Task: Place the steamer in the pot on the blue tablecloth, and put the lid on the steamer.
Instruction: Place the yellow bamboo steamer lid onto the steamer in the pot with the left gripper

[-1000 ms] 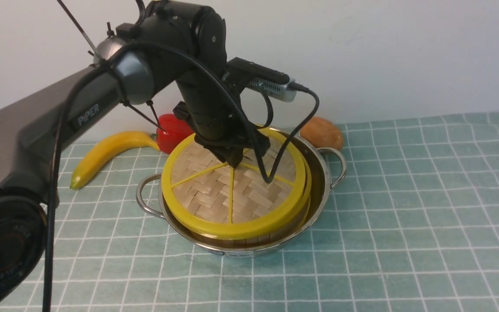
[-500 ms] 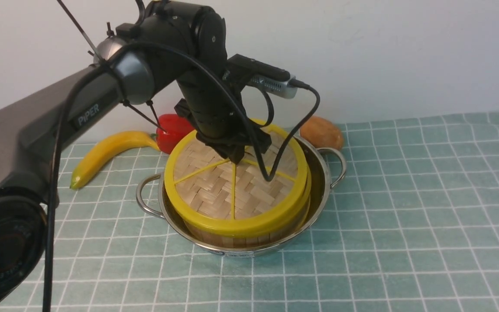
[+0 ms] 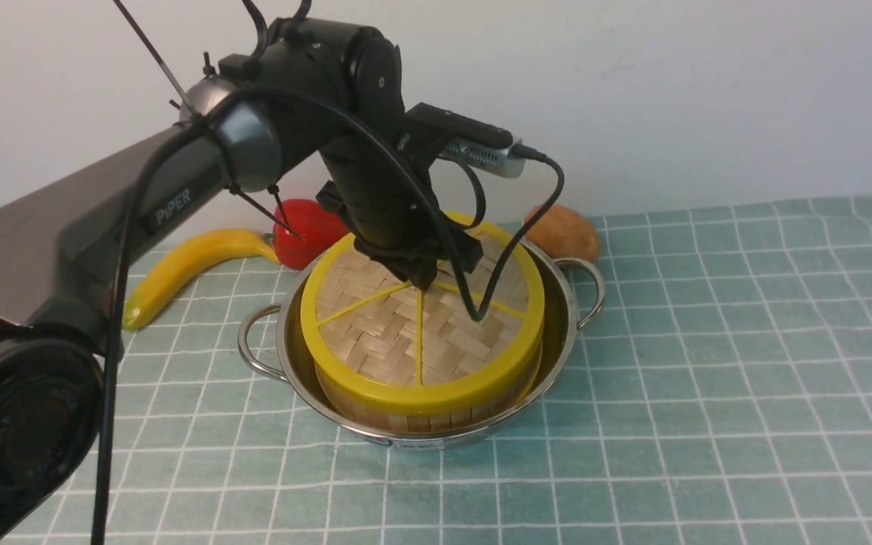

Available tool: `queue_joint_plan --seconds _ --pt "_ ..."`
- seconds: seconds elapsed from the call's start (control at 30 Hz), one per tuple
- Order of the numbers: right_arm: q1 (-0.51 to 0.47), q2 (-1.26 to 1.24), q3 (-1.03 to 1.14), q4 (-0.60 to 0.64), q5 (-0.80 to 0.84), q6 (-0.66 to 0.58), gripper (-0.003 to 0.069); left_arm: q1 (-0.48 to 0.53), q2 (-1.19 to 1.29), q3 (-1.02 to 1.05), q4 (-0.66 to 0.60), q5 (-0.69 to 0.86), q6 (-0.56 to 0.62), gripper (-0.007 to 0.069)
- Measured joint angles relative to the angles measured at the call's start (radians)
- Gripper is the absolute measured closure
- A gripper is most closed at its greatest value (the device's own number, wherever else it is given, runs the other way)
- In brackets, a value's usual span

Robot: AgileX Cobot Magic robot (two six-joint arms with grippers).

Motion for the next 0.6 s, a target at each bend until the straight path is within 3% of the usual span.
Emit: queue_joint_plan --seconds 0.6 --pt "0.000 0.000 0.000 0.011 0.000 0.000 0.0232 0.000 0.014 -0.005 0.007 -0.016 0.000 0.0508"
